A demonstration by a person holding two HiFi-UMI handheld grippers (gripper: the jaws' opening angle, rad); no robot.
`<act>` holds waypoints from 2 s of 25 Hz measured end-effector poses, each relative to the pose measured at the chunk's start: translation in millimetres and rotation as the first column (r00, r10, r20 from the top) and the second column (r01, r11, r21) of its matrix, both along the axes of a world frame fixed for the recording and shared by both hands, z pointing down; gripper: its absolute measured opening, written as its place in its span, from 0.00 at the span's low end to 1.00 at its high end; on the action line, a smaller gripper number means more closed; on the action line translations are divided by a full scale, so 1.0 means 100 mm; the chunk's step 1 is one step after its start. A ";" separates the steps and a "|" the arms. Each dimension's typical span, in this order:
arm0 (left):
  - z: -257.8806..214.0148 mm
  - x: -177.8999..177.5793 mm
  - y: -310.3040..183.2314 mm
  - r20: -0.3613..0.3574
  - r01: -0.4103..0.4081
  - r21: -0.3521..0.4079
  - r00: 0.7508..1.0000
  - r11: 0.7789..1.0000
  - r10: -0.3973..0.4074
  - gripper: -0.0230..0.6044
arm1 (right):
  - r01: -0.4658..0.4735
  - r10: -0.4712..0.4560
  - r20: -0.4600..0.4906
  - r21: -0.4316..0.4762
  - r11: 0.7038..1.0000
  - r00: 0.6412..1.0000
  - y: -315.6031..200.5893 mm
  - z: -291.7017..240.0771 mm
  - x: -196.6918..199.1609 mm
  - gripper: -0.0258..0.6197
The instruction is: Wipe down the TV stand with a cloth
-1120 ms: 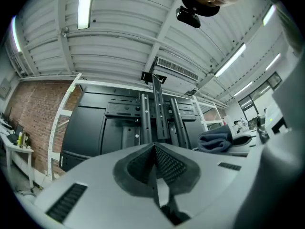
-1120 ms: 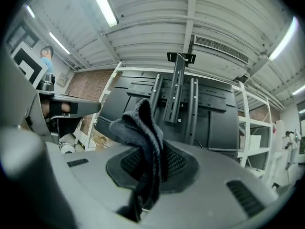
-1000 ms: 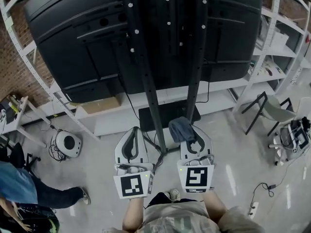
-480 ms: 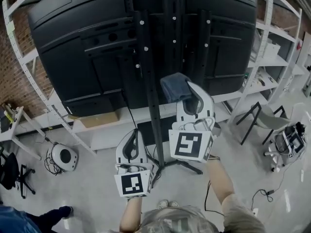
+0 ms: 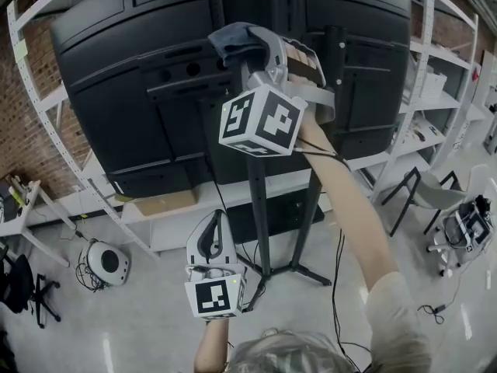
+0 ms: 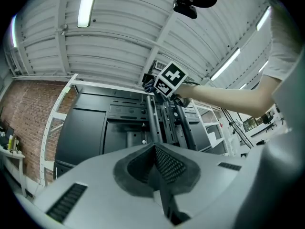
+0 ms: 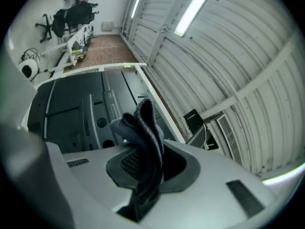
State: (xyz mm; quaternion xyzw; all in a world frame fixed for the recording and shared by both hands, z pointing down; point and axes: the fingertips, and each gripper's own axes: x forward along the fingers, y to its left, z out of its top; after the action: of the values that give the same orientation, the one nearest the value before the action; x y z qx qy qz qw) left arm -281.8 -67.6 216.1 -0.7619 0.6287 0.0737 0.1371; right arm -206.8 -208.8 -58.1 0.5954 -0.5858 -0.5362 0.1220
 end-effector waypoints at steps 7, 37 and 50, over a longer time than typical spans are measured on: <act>0.11 -0.15 -0.04 -0.012 0.014 -0.032 1.000 0.999 -0.014 0.06 | -0.092 0.095 -0.091 0.028 0.995 0.991 -0.25 0.05 -0.14 0.13; 0.24 0.15 -0.28 -0.024 -0.027 -0.084 0.999 0.996 0.025 0.06 | -0.073 0.064 -0.162 -0.051 0.996 0.985 -0.35 0.47 -0.15 0.13; 0.30 0.17 -0.30 -0.044 -0.026 -0.097 0.999 0.995 0.021 0.06 | -0.068 0.045 -0.211 -0.105 0.992 0.976 -0.37 0.99 -0.14 0.13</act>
State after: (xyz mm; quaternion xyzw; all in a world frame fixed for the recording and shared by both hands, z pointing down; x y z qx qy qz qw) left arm -265.3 -97.4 245.9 -0.7732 0.6254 0.0609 0.0853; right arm -220.9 -246.3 40.9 0.5446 -0.5817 -0.5584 0.2309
